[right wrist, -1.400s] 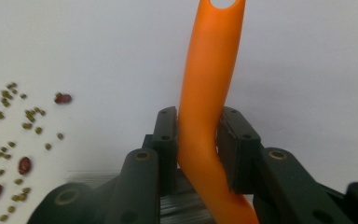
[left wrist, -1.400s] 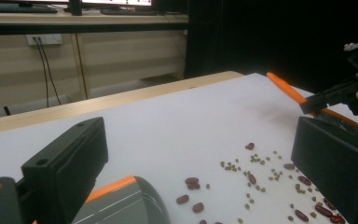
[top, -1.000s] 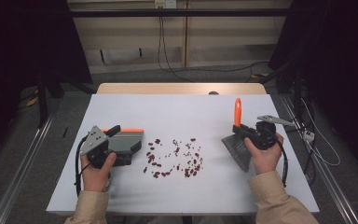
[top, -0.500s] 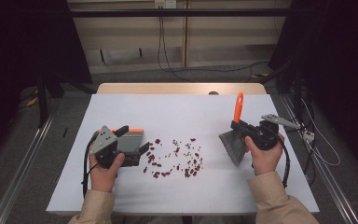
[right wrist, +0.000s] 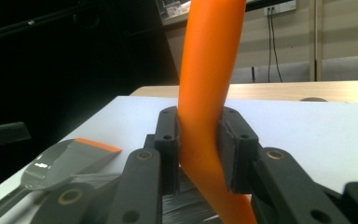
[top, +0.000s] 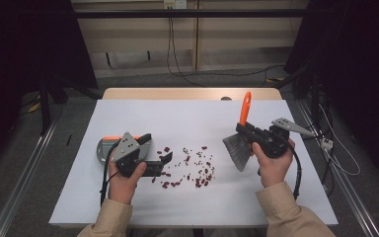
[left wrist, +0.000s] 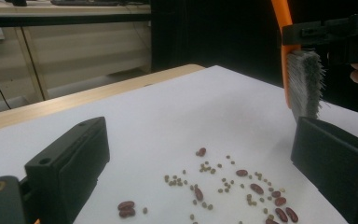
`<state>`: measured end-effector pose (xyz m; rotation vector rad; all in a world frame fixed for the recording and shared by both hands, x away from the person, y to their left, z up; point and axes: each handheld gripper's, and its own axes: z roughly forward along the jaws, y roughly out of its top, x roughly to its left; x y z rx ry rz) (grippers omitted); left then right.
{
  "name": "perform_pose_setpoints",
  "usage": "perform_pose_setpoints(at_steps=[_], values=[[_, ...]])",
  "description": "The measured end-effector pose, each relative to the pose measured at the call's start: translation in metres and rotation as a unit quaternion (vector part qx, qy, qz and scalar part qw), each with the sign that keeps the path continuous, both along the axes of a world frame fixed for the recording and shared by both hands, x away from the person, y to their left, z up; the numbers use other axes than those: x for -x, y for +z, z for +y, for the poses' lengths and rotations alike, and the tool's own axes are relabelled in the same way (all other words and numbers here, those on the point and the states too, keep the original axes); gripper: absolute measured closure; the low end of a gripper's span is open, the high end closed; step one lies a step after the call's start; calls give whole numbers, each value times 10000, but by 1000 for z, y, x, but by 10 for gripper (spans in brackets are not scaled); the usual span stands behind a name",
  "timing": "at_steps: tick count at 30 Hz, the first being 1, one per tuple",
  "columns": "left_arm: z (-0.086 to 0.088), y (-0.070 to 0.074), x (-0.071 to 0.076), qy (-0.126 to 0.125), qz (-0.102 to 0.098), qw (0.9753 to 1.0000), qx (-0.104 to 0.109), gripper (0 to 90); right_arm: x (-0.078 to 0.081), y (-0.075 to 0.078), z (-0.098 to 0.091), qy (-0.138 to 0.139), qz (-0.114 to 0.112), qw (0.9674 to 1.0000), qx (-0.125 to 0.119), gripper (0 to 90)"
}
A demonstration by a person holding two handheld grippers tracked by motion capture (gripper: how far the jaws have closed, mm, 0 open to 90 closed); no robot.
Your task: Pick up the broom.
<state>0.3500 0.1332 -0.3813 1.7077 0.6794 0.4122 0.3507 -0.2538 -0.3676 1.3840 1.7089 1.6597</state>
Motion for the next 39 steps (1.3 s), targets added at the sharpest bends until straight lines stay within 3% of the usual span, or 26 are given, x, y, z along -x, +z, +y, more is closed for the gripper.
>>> perform_pose_setpoints(at_steps=[7,15,26,39], values=[[-12,-3,-4,-187,134,9997,-65,41,-4,3,15,35,-51,10000,-54,713],[-24,-2,-7,-465,321,9984,68,44,-8,11,36,130,-165,9998,-22,713],[-44,0,-8,-602,455,9971,38,71,-13,13,61,179,-199,9996,-5,713],[-51,-3,-9,-719,556,9958,103,162,-16,10,86,258,-229,9994,0,713]])
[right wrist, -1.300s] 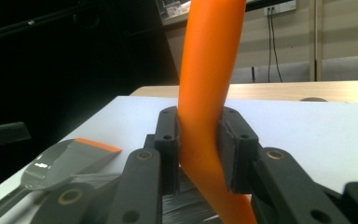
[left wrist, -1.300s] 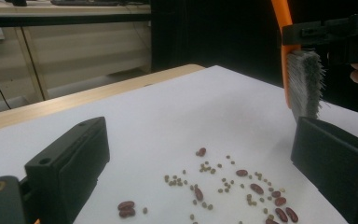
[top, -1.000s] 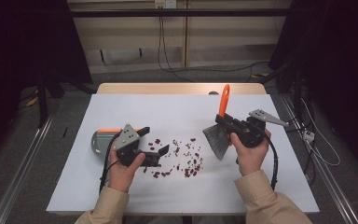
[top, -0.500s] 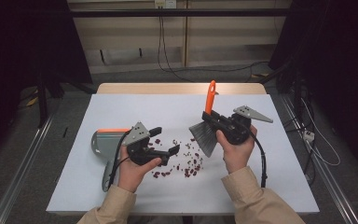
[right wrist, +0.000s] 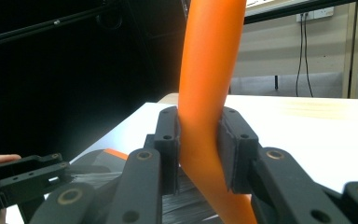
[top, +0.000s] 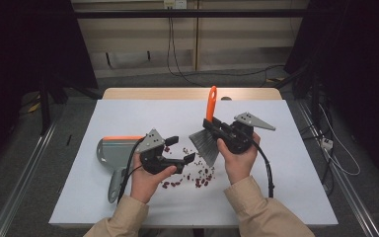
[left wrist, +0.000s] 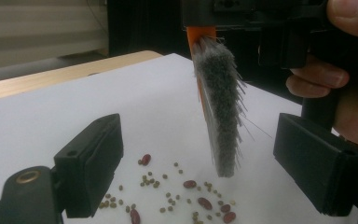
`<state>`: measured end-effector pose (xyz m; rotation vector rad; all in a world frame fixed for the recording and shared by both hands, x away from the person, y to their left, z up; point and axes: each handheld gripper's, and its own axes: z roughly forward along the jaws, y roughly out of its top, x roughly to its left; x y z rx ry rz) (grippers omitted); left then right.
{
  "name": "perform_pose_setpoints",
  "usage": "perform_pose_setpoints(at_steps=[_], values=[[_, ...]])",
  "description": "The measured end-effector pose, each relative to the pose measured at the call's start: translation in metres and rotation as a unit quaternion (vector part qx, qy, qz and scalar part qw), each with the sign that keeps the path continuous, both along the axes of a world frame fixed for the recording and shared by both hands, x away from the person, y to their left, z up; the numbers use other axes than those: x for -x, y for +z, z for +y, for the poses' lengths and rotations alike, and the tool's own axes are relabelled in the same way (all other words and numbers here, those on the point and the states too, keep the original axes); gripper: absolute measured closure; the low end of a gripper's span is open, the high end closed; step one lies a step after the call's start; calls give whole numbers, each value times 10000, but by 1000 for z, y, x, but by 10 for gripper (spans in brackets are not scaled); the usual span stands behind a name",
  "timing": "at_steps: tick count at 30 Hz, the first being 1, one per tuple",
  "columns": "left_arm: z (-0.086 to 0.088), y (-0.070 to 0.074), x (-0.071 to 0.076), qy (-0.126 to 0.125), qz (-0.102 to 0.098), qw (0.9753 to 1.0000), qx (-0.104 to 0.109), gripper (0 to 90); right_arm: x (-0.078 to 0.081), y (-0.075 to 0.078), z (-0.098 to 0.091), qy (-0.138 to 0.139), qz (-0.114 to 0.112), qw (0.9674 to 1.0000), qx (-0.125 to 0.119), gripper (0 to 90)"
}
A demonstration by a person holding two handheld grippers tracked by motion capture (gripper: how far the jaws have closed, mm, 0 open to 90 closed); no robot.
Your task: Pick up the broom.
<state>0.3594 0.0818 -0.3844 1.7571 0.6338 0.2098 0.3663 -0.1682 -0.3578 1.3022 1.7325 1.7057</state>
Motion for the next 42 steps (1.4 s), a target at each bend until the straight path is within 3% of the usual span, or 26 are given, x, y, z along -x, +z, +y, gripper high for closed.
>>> perform_pose_setpoints(at_steps=[6,11,15,19,22,27,31,33,35,40,42], values=[[-4,0,-1,54,20,10000,-9,231,1,-1,14,44,0,10000,-84,713],[-4,-1,-2,155,68,9999,-5,351,2,0,26,190,-1,9997,-128,713],[-3,-2,-3,226,99,9997,29,506,6,0,32,274,-88,9996,-1,712],[-2,-2,-4,130,126,9997,132,646,7,0,34,313,-73,9995,38,712],[0,-2,-4,47,114,9998,152,804,7,-1,33,381,-38,9993,35,712],[5,-2,-5,32,242,9995,224,846,7,-2,29,619,-31,9981,-35,706],[5,-2,-4,-72,241,9996,124,852,7,-4,24,821,-37,9966,-15,696],[5,-2,-4,-58,277,9994,173,854,6,-5,20,977,-39,9952,-49,659],[7,-2,-5,-12,277,9995,171,854,5,-6,16,1102,16,9939,-75,551],[14,0,-7,29,273,9994,228,855,7,-7,4,1251,-258,9918,70,368],[15,1,-8,52,270,9994,208,855,6,-8,-3,1303,-234,9911,110,297]])
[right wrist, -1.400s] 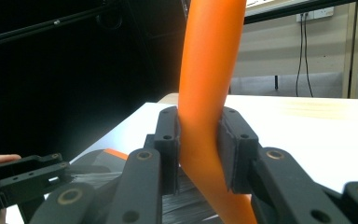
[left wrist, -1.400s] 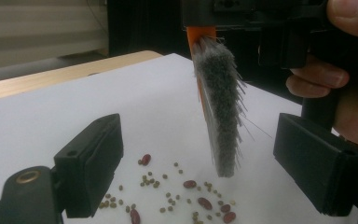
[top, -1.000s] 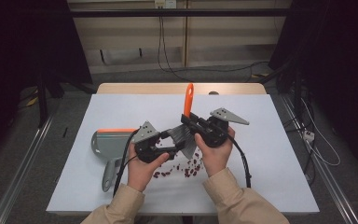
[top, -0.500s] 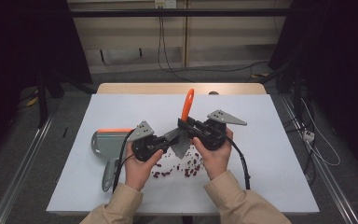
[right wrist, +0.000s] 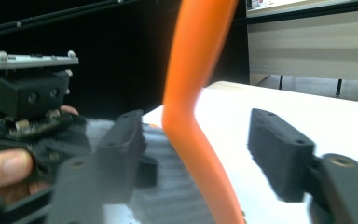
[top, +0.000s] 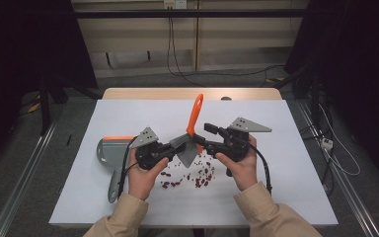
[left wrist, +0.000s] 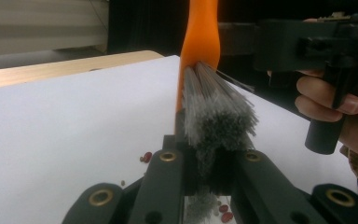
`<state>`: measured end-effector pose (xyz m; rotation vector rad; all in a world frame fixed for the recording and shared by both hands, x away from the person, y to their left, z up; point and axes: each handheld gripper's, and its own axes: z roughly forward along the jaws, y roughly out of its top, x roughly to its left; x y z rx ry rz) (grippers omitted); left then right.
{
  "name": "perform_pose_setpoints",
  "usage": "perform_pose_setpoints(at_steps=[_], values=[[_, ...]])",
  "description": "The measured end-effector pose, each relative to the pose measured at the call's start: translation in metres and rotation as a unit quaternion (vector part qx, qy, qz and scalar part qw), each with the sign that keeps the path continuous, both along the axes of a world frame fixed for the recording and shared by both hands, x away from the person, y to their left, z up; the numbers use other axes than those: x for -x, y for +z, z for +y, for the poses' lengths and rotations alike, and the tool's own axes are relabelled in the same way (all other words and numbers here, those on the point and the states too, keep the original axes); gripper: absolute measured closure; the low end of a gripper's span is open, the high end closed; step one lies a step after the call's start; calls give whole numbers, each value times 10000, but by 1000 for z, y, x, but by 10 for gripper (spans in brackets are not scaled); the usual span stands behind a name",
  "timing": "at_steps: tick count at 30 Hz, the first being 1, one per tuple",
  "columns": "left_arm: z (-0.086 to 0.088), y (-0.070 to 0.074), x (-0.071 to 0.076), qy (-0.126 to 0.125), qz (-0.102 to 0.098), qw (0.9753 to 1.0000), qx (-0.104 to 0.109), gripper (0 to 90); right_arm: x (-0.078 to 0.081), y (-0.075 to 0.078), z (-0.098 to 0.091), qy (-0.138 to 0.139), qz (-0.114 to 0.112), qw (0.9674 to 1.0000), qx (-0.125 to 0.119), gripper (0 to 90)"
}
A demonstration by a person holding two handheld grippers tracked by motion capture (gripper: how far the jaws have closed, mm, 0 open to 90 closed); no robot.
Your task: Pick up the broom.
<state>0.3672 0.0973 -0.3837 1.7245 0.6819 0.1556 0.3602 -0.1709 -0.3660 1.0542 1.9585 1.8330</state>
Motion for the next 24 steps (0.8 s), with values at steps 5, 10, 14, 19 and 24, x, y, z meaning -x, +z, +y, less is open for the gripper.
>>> perform_pose_setpoints(at_steps=[5,10,14,19,24], values=[[2,0,-1,31,20,10000,-11,854,1,-9,-13,-49,-69,9994,339,241],[1,0,-2,18,24,10000,-14,854,4,-19,-19,207,-74,9985,493,240],[0,0,-2,-9,40,10000,7,854,6,-27,-21,405,-3,9983,429,240],[-2,1,-1,-134,52,9999,3,854,3,-33,-22,597,2,9972,450,253],[-5,1,0,-293,71,9995,67,854,0,-38,-18,833,51,9958,366,276]])
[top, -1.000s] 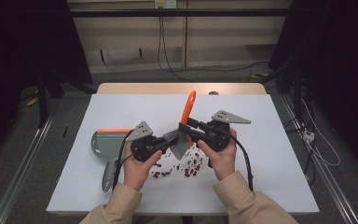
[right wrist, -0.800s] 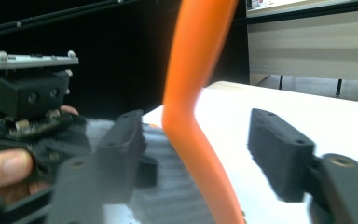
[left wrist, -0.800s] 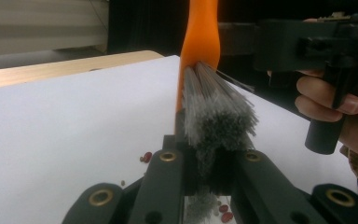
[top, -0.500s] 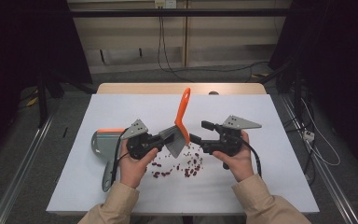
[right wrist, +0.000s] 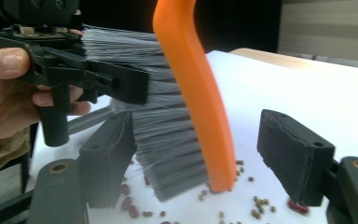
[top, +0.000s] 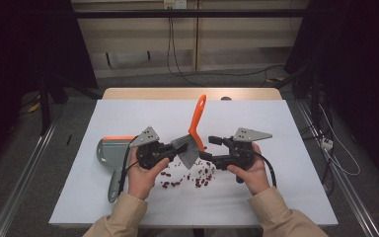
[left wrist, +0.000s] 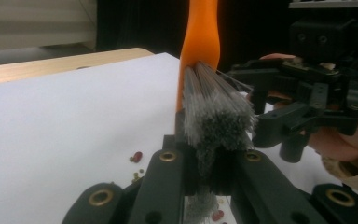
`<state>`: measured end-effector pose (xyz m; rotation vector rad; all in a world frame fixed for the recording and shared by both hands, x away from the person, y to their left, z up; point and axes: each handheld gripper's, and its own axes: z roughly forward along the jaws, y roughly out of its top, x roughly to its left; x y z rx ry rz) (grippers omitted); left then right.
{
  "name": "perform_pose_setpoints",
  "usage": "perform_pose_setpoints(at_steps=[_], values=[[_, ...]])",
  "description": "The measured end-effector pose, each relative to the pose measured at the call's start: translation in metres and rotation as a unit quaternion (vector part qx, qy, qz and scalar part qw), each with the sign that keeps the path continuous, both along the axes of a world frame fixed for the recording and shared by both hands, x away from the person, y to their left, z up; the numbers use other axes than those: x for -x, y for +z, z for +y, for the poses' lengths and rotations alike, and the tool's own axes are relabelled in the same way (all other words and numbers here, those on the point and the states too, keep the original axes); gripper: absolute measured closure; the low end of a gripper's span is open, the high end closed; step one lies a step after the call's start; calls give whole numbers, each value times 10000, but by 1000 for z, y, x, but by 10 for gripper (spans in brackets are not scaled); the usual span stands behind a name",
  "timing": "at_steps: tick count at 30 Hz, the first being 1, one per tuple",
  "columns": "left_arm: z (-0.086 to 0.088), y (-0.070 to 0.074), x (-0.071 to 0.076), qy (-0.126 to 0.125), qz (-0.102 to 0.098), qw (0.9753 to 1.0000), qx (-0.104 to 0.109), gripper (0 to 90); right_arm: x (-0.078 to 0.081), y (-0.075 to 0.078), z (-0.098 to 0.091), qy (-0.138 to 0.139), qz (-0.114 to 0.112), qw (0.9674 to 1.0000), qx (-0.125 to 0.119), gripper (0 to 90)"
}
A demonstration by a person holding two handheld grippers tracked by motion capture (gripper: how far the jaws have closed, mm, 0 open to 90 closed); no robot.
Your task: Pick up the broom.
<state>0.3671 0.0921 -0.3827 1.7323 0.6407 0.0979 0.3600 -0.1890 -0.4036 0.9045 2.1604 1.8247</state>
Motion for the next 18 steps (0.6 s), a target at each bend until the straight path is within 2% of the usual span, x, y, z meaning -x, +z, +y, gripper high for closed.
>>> perform_pose_setpoints(at_steps=[6,10,12,14,18], values=[[-6,2,3,-243,22,9997,87,854,-3,-4,3,213,-42,9998,-20,301],[-9,3,5,-361,22,9992,147,854,-6,-8,3,401,101,9991,-110,317],[-10,3,4,-435,24,9988,207,854,-7,-10,3,591,168,9980,-166,317],[-11,2,4,-460,8,9988,182,854,-9,-13,2,739,328,9962,-316,336],[-10,1,3,-446,3,9988,189,854,-10,-15,1,844,424,9951,-282,361]])
